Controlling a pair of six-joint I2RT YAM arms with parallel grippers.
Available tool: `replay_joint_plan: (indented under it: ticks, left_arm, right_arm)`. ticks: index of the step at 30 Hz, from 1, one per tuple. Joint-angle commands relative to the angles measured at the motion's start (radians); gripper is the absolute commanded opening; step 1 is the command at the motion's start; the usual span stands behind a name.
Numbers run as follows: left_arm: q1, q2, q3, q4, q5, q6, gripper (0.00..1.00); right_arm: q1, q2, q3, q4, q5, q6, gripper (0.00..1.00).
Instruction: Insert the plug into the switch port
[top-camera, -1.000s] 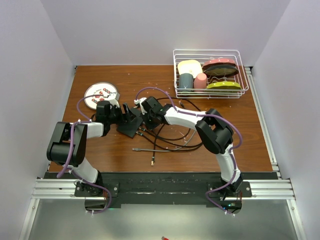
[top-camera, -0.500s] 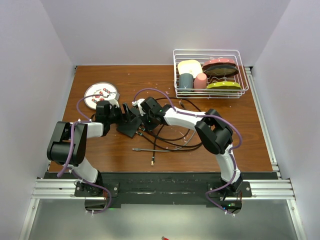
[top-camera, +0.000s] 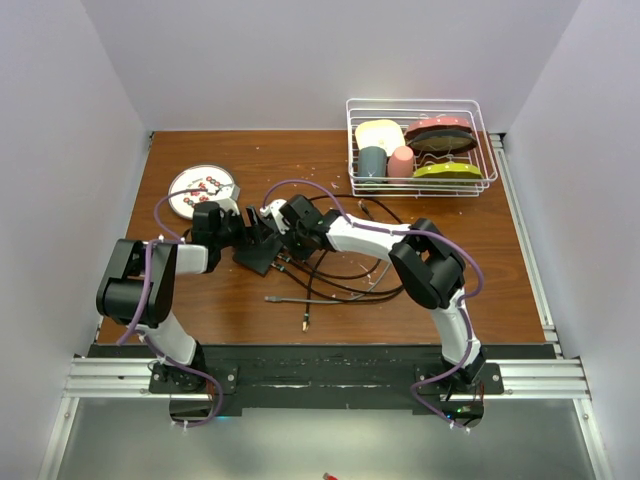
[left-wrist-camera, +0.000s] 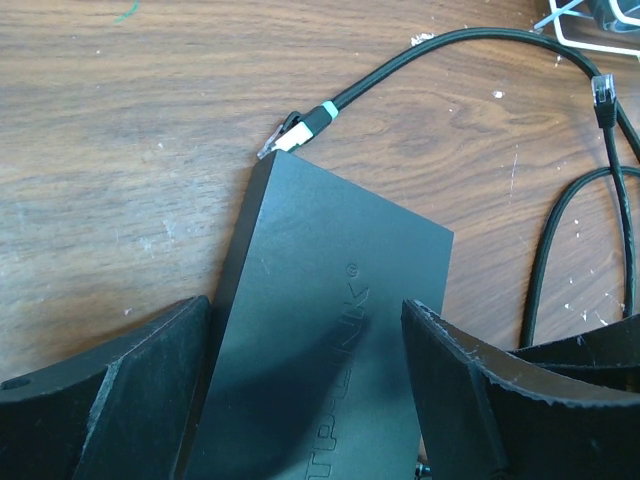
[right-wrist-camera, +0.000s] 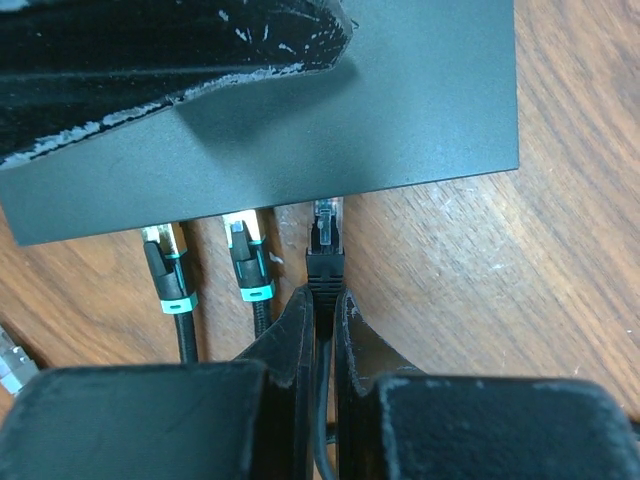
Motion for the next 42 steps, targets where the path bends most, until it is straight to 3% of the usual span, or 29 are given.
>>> replay_joint_plan:
  ticks: [1, 12, 25, 42]
  left_arm:
    - [-0.002, 0.02, 0.021, 0.078, 0.085, 0.004, 0.81]
    - [-0.002, 0.032, 0.015, 0.113, 0.128, 0.003, 0.75]
    - [-0.004, 0.062, 0.018, 0.116, 0.191, -0.003, 0.56]
    - [-0.019, 0.086, 0.022, 0.108, 0.242, -0.003, 0.49]
  right_arm:
    - [0.01, 0.012, 0.057, 0.048, 0.025, -0.022, 0.0]
    - [0.007, 0.024, 0.089, 0.076, 0.029, -0.095, 0.0]
    - [0.006, 0.044, 0.123, 0.094, -0.005, -0.036, 0.0]
    - [0.004, 0.053, 0.175, 0.149, -0.064, -0.038, 0.0]
